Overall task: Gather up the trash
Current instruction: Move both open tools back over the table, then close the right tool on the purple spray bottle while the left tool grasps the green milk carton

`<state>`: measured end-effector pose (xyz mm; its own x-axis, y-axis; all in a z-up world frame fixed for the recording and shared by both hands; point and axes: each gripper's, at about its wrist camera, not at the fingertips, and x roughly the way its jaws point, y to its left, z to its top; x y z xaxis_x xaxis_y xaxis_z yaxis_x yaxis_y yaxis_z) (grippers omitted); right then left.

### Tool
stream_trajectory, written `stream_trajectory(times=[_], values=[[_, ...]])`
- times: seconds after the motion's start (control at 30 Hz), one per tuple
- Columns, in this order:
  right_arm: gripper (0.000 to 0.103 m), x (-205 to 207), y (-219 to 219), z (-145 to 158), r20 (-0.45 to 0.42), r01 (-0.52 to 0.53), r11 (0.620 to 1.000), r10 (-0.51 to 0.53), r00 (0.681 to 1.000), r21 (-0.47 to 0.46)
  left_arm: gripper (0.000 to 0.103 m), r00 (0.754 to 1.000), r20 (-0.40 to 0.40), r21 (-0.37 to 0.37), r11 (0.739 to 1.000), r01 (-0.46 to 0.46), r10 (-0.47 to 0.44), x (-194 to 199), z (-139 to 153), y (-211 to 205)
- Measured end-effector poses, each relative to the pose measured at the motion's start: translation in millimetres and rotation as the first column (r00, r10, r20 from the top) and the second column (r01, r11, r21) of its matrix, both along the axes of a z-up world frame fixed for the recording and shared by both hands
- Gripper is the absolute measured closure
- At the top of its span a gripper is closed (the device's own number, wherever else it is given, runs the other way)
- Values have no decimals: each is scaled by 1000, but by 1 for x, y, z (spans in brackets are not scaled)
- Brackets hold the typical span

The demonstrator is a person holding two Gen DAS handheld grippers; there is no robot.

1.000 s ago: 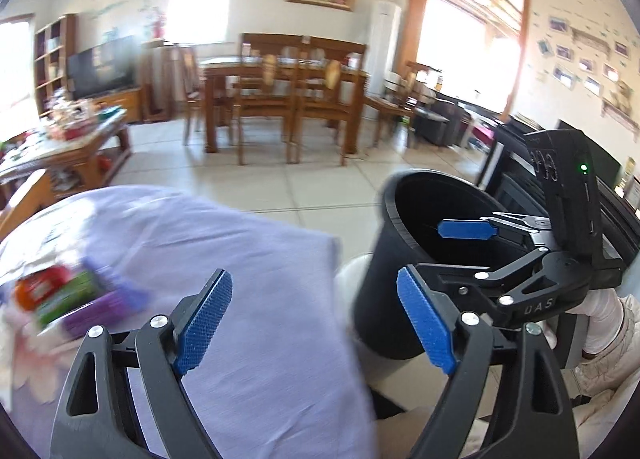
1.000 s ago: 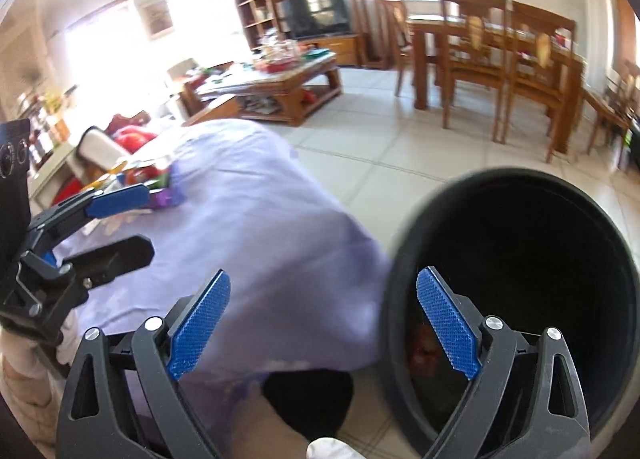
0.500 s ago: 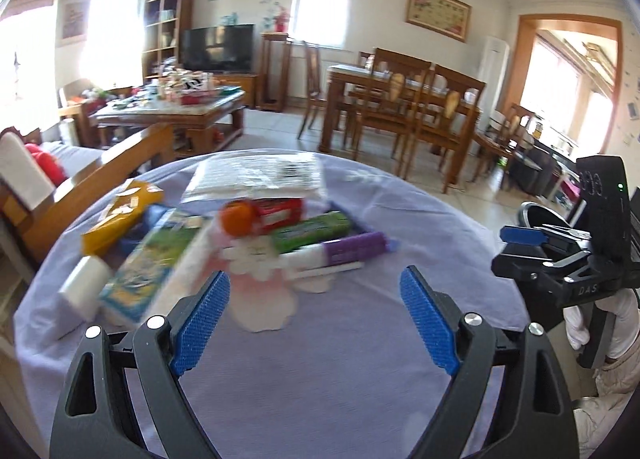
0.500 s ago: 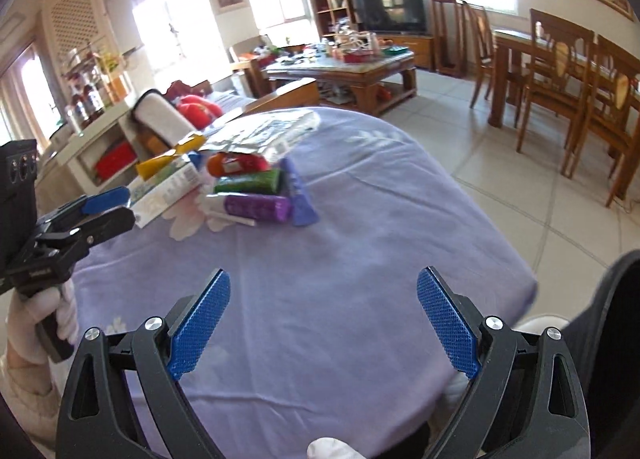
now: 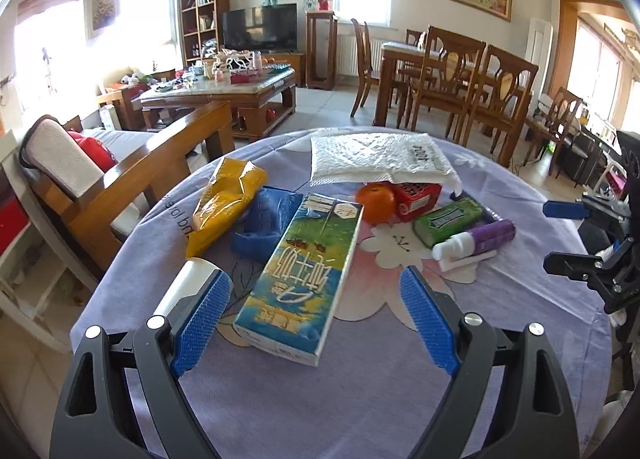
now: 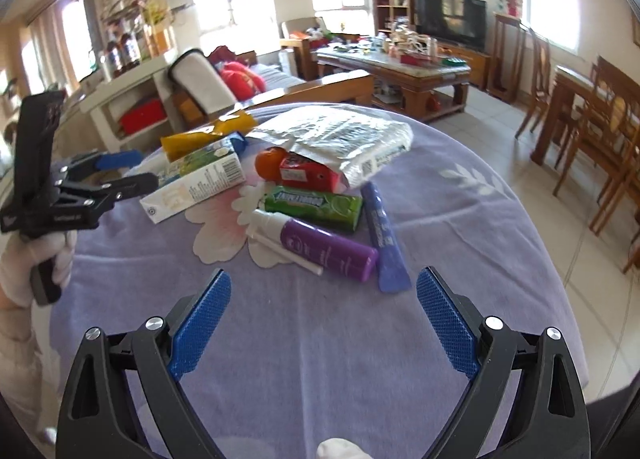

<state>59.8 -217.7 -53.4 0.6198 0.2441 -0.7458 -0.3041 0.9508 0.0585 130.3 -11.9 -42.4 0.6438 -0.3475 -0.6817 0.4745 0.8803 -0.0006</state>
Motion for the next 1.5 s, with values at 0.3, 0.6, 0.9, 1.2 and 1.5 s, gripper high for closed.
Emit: stream_trajectory(times=[0.3,0.6,0.9,1.2,1.5], values=[[17,36,23,-18,-45,-158,981,153,987,-113,17,997,-52,58,996,67,-64,23,-16,-11],[34,58,32,-36,-116,-225,962,209,971,-152,23,988,-121,32,995,99,-94,34,-25,-17],[66,56,36,-37,-149,-256,958,237,960,-126,53,980,-167,4,994,108,-105,35,-31,-22],[78,39,25,-29,-136,-219,971,205,969,-96,53,981,-150,-47,992,117,-123,19,-19,-24],[77,-2,-4,3,-59,-148,988,150,987,33,53,981,-75,-104,980,169,-177,-23,11,-45]])
